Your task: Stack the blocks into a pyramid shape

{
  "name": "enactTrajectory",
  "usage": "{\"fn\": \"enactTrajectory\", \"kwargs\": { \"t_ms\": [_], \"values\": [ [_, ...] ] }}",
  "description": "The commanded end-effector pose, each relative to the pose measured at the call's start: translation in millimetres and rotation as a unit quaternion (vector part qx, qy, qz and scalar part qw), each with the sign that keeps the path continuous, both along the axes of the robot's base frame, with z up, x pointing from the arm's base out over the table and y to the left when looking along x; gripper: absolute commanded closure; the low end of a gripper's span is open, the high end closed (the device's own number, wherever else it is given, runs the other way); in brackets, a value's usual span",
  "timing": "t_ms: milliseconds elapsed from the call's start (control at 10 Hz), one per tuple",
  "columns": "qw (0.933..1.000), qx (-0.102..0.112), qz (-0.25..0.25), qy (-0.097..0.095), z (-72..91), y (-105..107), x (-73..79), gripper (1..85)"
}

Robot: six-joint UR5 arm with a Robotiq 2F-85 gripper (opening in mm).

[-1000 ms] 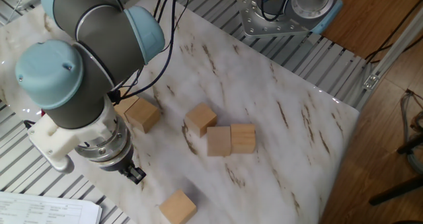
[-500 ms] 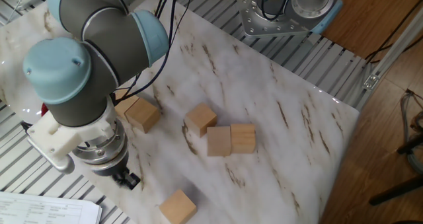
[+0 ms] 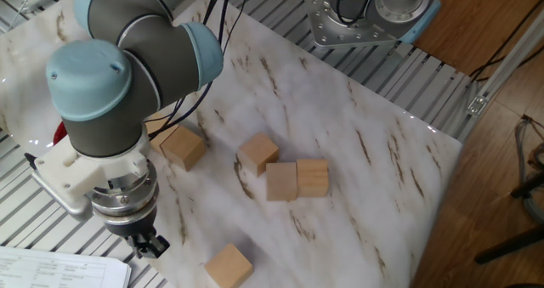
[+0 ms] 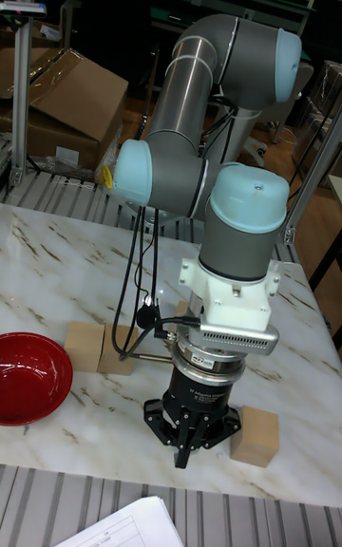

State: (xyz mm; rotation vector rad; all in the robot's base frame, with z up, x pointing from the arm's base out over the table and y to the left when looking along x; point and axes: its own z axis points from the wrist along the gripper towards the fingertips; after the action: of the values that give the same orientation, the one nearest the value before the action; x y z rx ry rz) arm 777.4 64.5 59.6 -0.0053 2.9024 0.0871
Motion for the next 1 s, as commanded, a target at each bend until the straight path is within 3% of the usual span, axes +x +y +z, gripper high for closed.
{"fn": "enactTrajectory", "kwargs": {
  "t_ms": [0,300,400,600,900],
  "values": [
    [1.0,0.002,-0.003,-0.005,1.9,-1,2.7,84.7],
    [0.9999,0.011,-0.003,0.008,0.7,3,-4.0,84.3],
    [0.9999,0.002,0.003,0.01,0.3,-1,-5.2,84.3],
    [0.9999,0.003,0.004,0.016,-0.2,0,-8.1,84.3],
    [0.9991,0.002,-0.004,0.041,7.0,11,-10.4,84.3]
  ]
}}
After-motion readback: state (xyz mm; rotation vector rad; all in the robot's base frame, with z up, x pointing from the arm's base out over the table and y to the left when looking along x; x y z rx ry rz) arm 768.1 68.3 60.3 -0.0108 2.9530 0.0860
